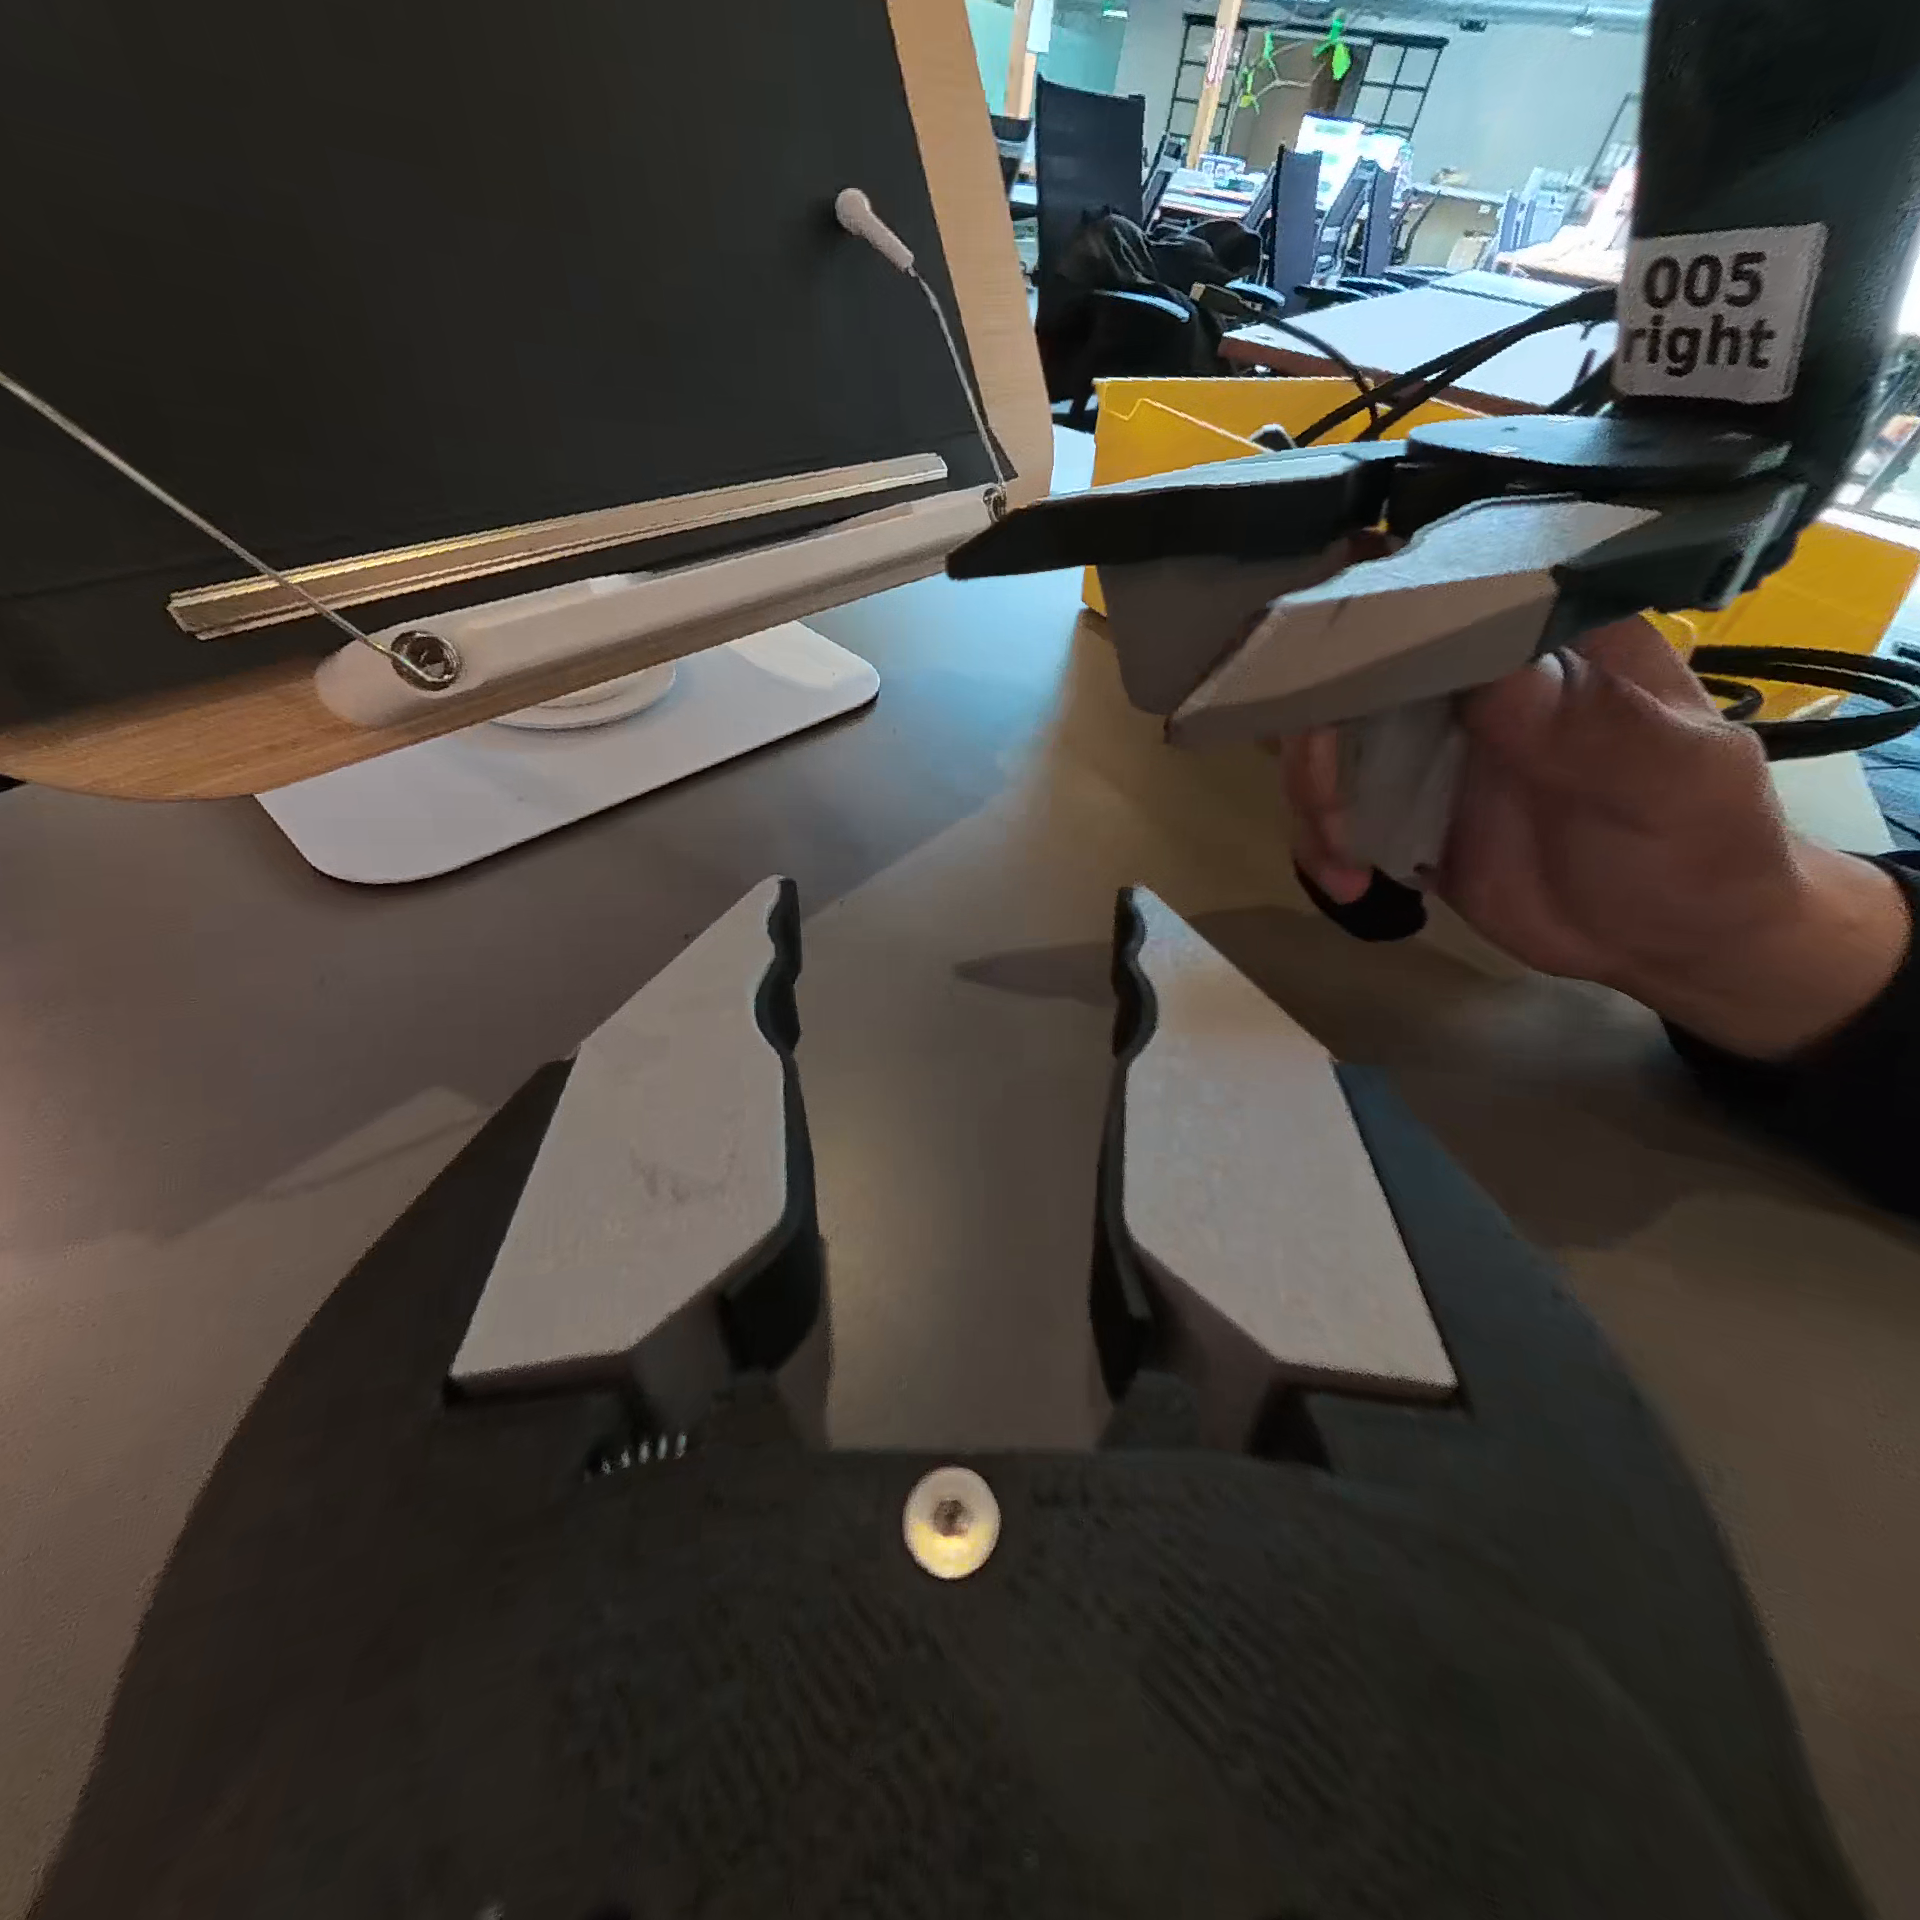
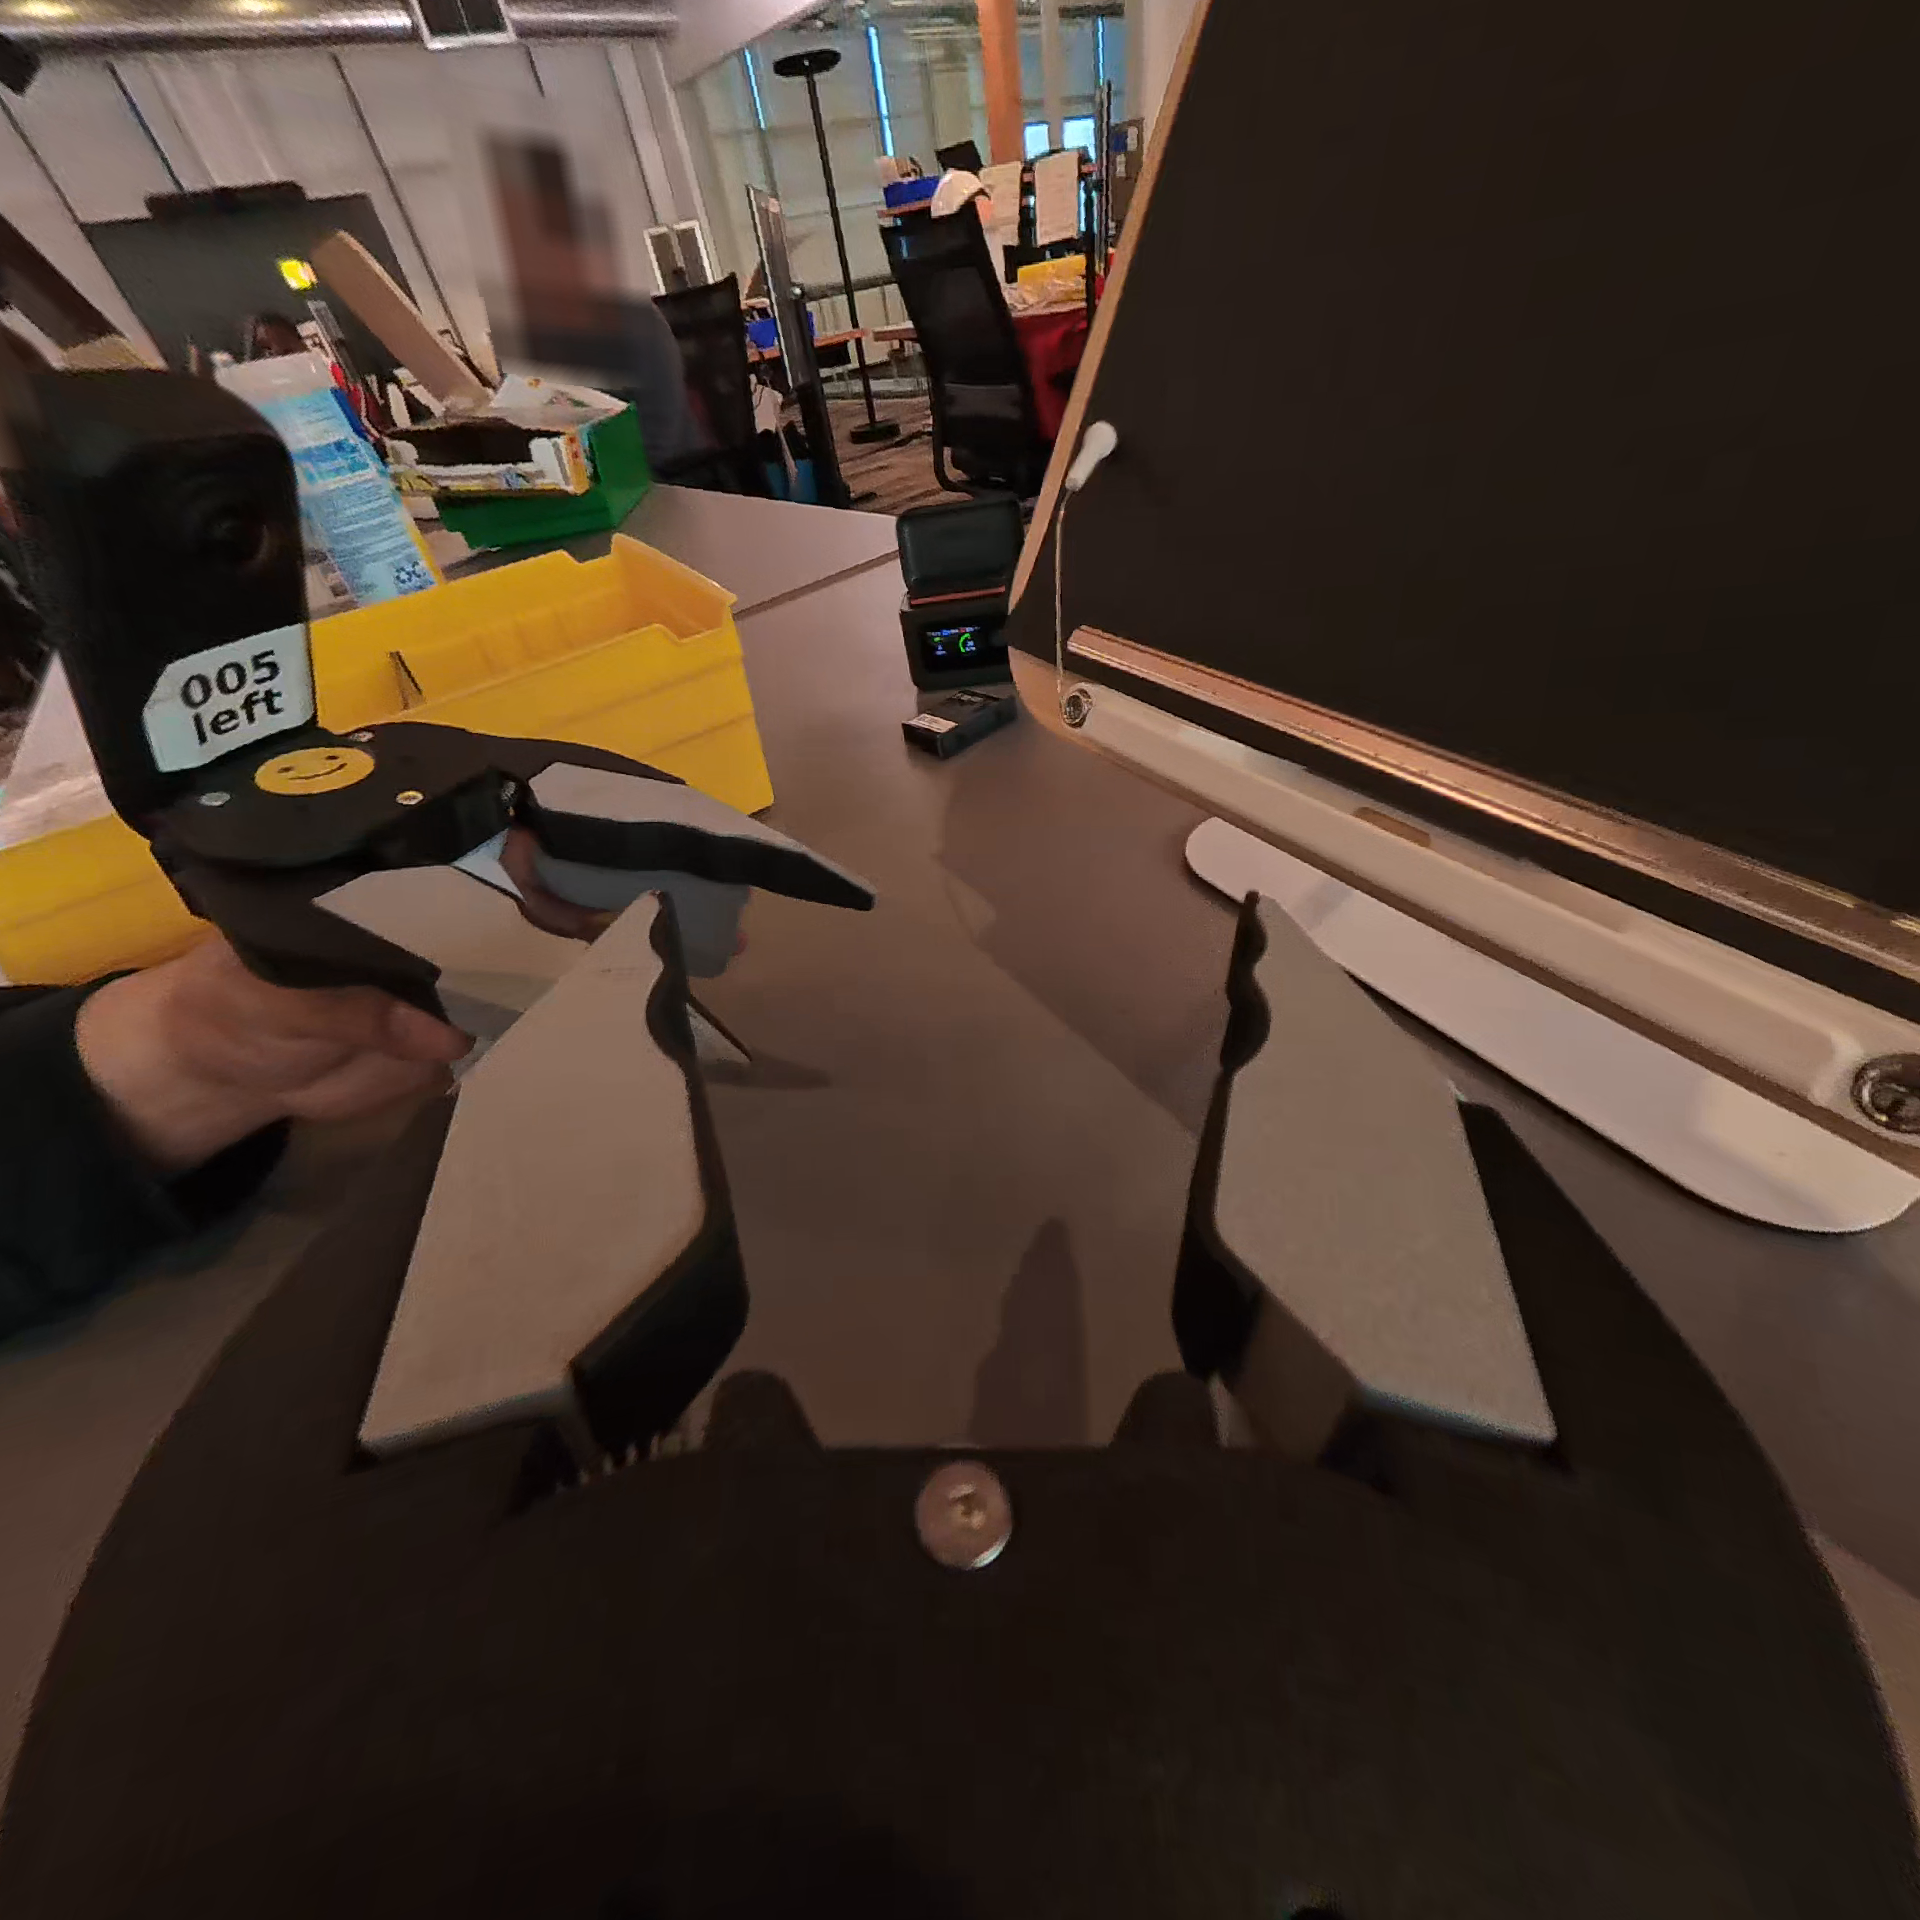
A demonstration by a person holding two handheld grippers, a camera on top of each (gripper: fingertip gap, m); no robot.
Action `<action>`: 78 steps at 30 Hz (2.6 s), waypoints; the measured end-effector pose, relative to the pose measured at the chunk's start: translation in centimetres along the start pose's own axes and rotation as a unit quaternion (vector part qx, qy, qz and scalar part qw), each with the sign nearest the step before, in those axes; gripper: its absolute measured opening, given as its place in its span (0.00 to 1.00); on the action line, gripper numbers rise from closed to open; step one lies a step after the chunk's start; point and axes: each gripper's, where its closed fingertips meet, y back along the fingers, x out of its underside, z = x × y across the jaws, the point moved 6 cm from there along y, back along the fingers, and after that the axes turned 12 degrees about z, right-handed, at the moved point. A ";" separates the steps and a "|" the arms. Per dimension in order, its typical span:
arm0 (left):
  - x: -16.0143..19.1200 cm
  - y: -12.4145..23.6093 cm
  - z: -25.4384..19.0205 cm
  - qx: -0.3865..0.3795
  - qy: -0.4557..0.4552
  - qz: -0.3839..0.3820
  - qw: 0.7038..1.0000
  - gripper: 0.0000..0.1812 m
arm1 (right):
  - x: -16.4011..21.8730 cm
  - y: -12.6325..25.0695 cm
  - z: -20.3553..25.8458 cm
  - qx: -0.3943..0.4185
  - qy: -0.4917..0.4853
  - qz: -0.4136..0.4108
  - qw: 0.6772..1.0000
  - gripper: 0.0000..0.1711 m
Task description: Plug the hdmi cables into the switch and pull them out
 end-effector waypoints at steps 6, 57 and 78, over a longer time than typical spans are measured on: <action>0.2 0.5 0.3 -0.015 0.016 -0.002 1.000 0.33 | 0.7 -0.4 0.0 0.051 0.039 0.002 0.998 0.60; 10.7 22.4 -2.3 -0.394 0.073 0.120 0.908 0.04 | 10.9 23.8 1.4 0.274 -0.021 0.205 0.939 0.14; 2.9 34.7 -6.8 -0.495 -0.011 -0.074 0.866 0.02 | 6.1 1.5 25.7 0.098 0.100 0.256 0.956 0.21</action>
